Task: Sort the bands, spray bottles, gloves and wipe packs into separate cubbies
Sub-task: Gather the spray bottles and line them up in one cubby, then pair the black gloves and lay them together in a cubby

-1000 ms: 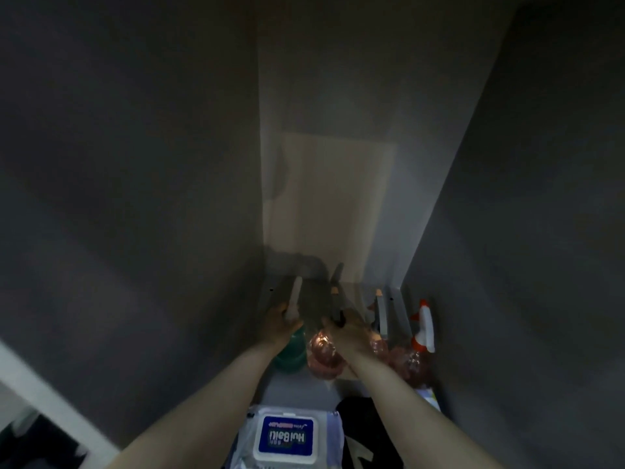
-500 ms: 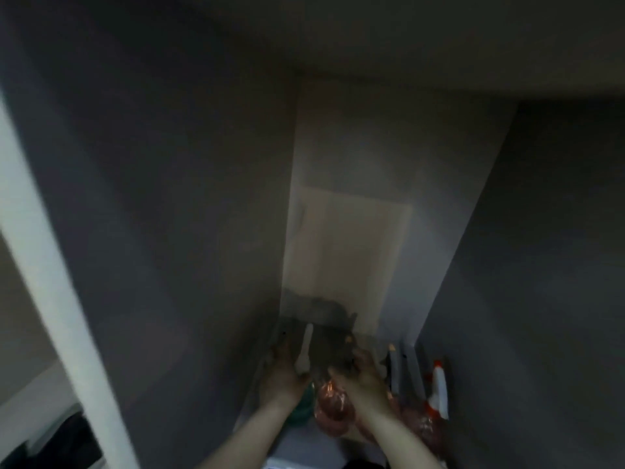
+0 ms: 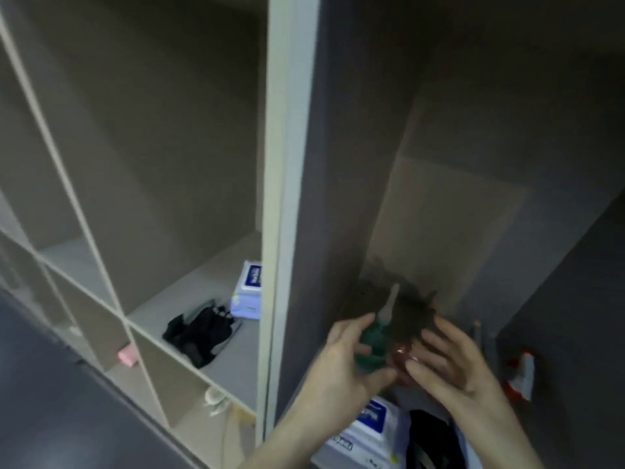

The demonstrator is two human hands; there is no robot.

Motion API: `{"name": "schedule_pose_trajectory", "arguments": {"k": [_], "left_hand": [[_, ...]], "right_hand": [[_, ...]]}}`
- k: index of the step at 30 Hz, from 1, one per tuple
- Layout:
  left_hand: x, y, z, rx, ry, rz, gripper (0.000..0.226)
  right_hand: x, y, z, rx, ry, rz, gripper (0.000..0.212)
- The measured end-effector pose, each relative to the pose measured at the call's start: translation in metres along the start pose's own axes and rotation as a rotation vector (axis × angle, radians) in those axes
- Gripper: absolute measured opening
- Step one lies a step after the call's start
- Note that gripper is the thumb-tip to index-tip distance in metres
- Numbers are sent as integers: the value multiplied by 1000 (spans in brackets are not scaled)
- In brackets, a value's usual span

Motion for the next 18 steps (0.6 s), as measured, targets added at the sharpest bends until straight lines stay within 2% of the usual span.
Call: {"name": "schedule_pose_trajectory", "arguments": {"k": [2, 5, 7, 11, 13, 16, 18], "left_hand": [[-24, 2, -14, -7, -25, -8, 64], [-52, -5, -44, -45, 5, -48, 46], [-67, -19, -71, -88, 99, -88, 35], [-84, -50, -133, -85, 307, -159, 27], [-85, -63, -161, -73, 344, -183, 26], [-85, -83, -207, -78, 384, -205, 28], [-84, -97, -239, -88, 405, -216, 27]], "right_hand": [[-15, 0, 22, -17, -80, 8, 109], [-37, 8, 47, -45, -97, 45, 72], [-50, 10, 63, -132, -97, 19, 61], [-63, 22, 109, -213, -183, 50, 60], [-63, 27, 139, -220, -236, 71, 64], [-63, 37, 187, -211, -286, 116, 56], [-61, 42, 220, -233, -292, 109, 64]]}}
Point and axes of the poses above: each hand's wrist, its own x-axis towards the middle knuckle, its own z-axis out of the palm, y = z × x, the point moved 10 cm from there along x, towards the middle knuckle
